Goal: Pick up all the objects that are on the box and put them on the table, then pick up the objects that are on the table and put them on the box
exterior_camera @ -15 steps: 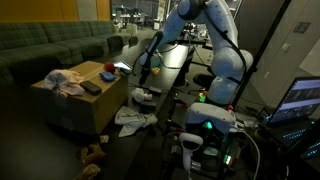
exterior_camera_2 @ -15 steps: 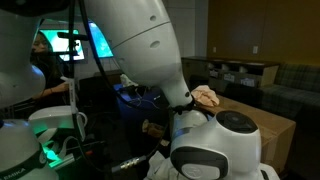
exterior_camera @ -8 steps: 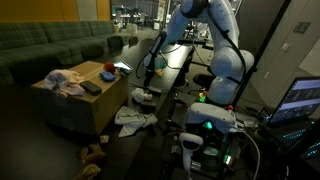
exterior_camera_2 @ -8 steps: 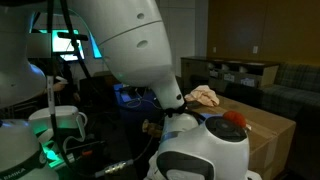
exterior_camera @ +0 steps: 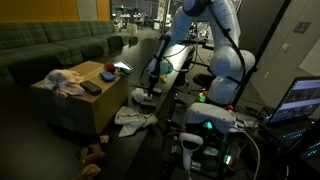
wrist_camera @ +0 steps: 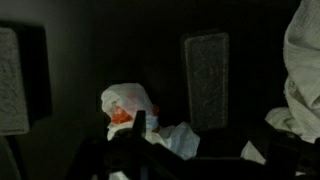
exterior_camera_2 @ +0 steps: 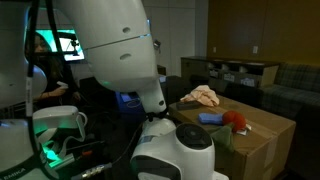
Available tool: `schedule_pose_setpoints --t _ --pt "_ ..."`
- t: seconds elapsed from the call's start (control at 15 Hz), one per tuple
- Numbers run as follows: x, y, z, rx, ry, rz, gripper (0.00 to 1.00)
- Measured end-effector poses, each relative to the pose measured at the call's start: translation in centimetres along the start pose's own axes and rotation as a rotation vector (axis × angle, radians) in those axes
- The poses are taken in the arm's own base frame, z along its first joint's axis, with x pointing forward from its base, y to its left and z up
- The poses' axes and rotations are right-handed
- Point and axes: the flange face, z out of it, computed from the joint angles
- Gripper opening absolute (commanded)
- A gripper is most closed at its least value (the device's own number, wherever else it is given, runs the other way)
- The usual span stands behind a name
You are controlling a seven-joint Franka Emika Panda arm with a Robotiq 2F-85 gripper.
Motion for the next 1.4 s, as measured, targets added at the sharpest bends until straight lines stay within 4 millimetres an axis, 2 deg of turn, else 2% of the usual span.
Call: schedule_pose_setpoints --t 0.33,0.8,1.4 --pt "-1.5 -2.3 1.8 -0.014 0.038 0.019 1.00" --pt "-2.6 -5.2 4.4 0.016 0.042 -0.004 1.00" --pt "-3.3 -5.9 5.8 0.034 0.030 -0.008 1.00"
